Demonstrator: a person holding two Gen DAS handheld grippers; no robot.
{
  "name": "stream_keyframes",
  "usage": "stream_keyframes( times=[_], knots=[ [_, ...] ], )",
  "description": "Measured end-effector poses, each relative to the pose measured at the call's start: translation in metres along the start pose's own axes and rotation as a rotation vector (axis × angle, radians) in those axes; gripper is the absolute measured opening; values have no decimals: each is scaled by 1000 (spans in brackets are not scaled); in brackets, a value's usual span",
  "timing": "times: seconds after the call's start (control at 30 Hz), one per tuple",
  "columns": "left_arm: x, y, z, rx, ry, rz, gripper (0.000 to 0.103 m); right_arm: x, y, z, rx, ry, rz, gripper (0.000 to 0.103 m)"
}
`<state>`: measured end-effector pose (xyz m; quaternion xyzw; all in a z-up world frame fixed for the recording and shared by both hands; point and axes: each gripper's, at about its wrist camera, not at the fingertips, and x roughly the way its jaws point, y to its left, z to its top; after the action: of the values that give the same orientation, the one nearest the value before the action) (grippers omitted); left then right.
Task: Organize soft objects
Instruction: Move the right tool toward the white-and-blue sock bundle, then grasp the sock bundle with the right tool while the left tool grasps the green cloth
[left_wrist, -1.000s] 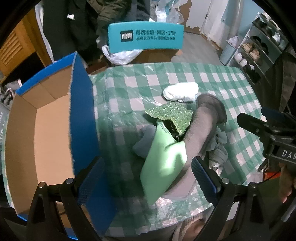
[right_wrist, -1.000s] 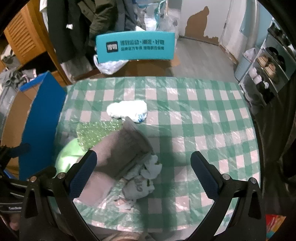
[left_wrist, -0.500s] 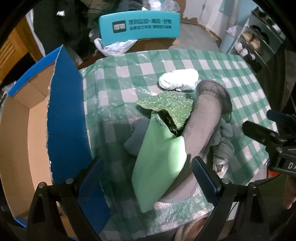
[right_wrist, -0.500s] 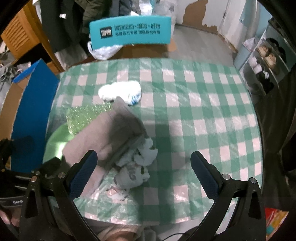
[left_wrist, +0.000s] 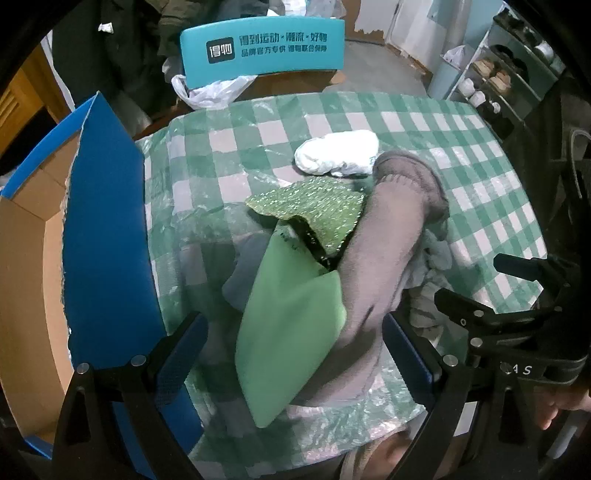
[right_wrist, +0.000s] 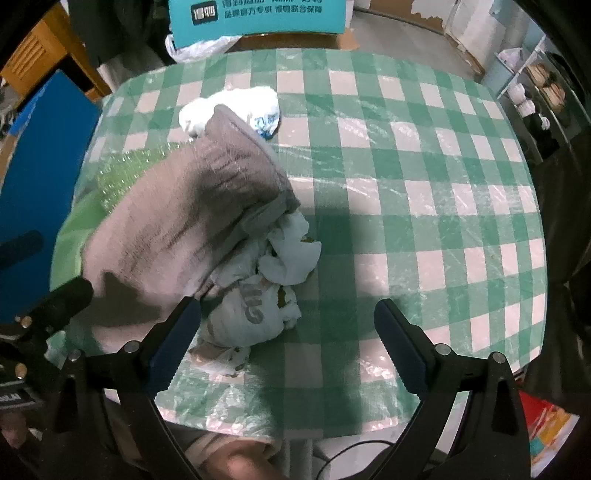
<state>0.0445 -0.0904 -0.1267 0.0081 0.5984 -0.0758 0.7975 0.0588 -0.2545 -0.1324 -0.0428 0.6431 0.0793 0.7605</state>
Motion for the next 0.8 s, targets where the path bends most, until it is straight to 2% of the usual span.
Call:
stream_keyframes(
  times=[0.13, 0.33, 0.43, 0.5, 0.57, 0.7, 0.8],
  knots=[
    [6, 9, -2, -22, 12, -16, 96, 8, 3, 0, -12, 16, -3, 90],
    [16, 25, -4, -73, 40, -82, 96, 24, 14, 0, -50, 52, 0, 78],
    [16, 35, -5, -119, 38, -145, 77, 28, 17, -1, -65, 56, 1, 70],
    [18, 40, -6, -141, 58, -197, 61, 28, 19, -2, -74, 59, 7, 59],
    [18, 39, -6, -143, 63, -214, 53, 29, 20, -2, -77, 64, 9, 58],
    [13, 32, -6, -91, 47, -202, 30, 28, 21, -4, -72, 56, 11, 52],
    [7, 27, -6, -50, 22, -182, 20, 18, 15, -4, -61, 47, 7, 50]
  ],
)
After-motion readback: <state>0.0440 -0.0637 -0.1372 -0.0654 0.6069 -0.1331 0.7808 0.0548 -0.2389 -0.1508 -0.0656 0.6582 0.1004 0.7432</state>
